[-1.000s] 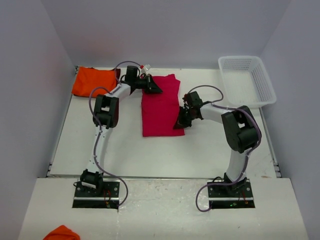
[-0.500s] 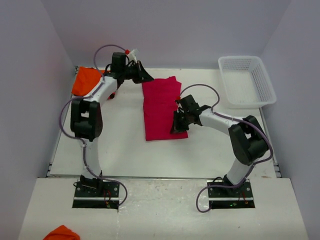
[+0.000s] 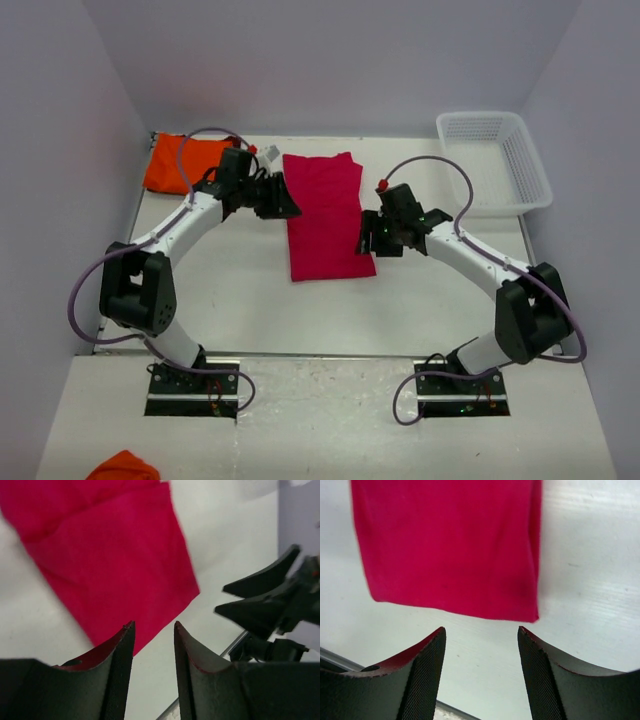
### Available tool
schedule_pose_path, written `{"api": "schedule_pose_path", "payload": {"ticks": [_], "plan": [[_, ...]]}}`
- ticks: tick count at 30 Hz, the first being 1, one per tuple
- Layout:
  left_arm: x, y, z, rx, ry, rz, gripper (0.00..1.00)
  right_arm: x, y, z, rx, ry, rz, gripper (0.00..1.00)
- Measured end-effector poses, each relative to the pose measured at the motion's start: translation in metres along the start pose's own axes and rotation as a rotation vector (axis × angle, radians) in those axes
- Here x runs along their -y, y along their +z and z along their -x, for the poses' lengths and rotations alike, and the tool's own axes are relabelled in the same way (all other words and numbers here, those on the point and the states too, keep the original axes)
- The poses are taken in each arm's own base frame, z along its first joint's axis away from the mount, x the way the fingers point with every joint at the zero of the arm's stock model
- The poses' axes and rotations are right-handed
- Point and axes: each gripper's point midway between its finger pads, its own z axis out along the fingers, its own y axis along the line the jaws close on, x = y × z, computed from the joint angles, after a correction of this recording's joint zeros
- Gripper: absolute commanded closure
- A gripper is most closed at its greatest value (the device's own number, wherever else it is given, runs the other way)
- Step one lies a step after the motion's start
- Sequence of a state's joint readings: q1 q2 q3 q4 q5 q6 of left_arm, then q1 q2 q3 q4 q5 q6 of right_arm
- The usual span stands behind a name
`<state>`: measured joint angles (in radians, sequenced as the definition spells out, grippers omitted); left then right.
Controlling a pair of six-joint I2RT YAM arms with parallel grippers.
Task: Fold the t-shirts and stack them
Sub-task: Fold the folded rectangular tshirt in 1/3 of the way
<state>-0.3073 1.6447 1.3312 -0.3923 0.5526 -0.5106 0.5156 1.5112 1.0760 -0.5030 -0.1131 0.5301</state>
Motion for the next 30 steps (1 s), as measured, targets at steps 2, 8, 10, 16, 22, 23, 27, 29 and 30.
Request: {"api": "schedule_pose_path", "payload": {"ticks": [2, 8, 10, 16, 22, 23, 27, 29, 30], "plan": [[-0.027, 0.005, -0.045, -0.102, -0.065, 0.049, 0.62, 0.017, 0.002, -0.015, -0.024, 0.022, -0.025, 0.4], [-0.044, -0.021, -0.117, -0.216, -0.105, 0.084, 0.62, 0.053, 0.014, -0.054, -0.113, 0.091, -0.049, 0.42], [-0.038, -0.029, -0.116, -0.189, -0.074, 0.067, 0.62, 0.057, 0.017, -0.056, -0.114, 0.109, -0.035, 0.43], [-0.039, -0.034, -0.131, -0.191, -0.061, 0.043, 0.62, 0.057, 0.029, -0.057, -0.119, 0.124, -0.005, 0.47], [-0.046, -0.034, -0.147, -0.226, -0.074, 0.048, 0.62, 0.059, 0.037, -0.056, -0.121, 0.15, -0.01, 0.52], [-0.045, -0.035, -0.147, -0.224, -0.073, 0.046, 0.62, 0.059, 0.038, -0.055, -0.119, 0.156, -0.011, 0.53], [-0.04, -0.038, -0.143, -0.205, -0.059, 0.037, 0.61, 0.062, 0.042, -0.056, -0.123, 0.179, -0.021, 0.54], [-0.038, -0.041, -0.141, -0.193, -0.051, 0.032, 0.61, 0.065, 0.045, -0.058, -0.135, 0.187, -0.029, 0.55], [-0.037, -0.041, -0.14, -0.19, -0.049, 0.031, 0.61, 0.064, 0.046, -0.058, -0.139, 0.194, -0.028, 0.56]]}}
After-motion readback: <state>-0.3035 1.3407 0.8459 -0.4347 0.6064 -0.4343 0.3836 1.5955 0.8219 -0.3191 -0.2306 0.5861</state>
